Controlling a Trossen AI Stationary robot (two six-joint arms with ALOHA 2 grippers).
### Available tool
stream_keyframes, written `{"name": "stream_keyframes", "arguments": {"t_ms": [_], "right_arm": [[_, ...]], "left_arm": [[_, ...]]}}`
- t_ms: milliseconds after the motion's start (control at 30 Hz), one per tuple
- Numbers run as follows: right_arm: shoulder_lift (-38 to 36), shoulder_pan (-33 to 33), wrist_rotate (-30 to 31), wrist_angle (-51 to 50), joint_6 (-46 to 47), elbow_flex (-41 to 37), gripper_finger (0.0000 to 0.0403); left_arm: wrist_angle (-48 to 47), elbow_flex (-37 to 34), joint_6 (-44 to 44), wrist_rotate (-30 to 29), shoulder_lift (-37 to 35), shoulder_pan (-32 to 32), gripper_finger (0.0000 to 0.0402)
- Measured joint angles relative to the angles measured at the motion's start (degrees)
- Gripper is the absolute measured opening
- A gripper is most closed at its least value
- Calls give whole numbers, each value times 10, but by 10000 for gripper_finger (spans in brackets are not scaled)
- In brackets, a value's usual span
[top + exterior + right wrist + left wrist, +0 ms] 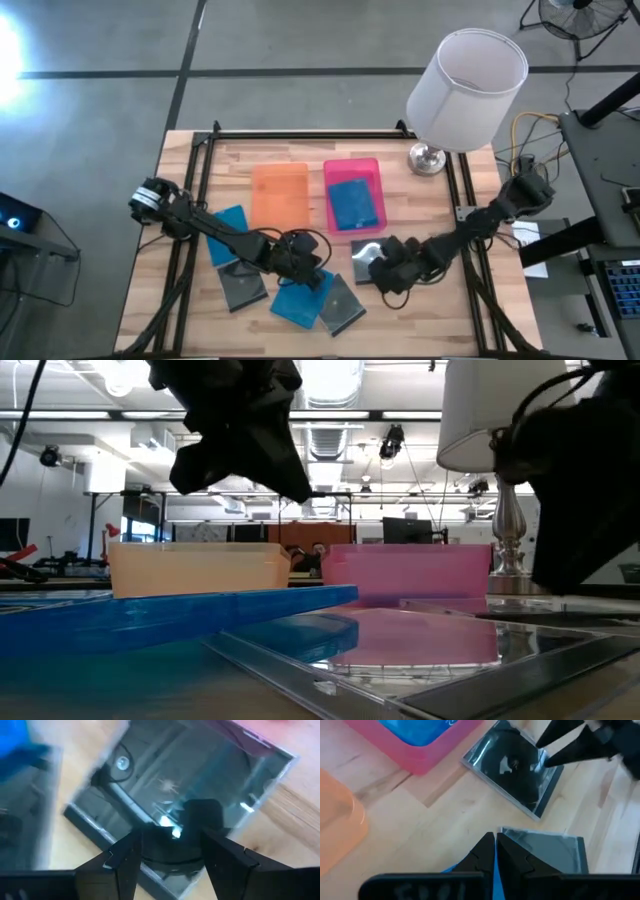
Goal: Pick & place jewel cases by type
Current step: Put the right black cd case into the orange bin
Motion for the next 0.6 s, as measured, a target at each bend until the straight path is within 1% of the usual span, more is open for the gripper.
{"name": "stream_keyframes", "arguments": {"t_ms": [67,167,200,267,367,500,600], "right_arm": [[23,0,-3,4,5,6,191],[47,3,-50,18,41,14,191],[51,9,-53,17,51,21,191],[49,24,-76,23,75,36,191],[41,45,-94,18,122,58,191],[21,65,-83,18,174,90,191],[4,76,-41,-4,175,117,191]], "left_arm": [[-12,0,0,-3,-2,0,0],[-14,-1,-2,-4,-7,-1,0],[-16,-1,-2,-4,-8,-1,0],[-16,-1,-2,-4,-8,-1,0],[-18,-2,2,-4,-8,-1,0],[-24,-3,11,-3,-8,-2,0],[-31,-3,11,-3,-8,-6,0]]}}
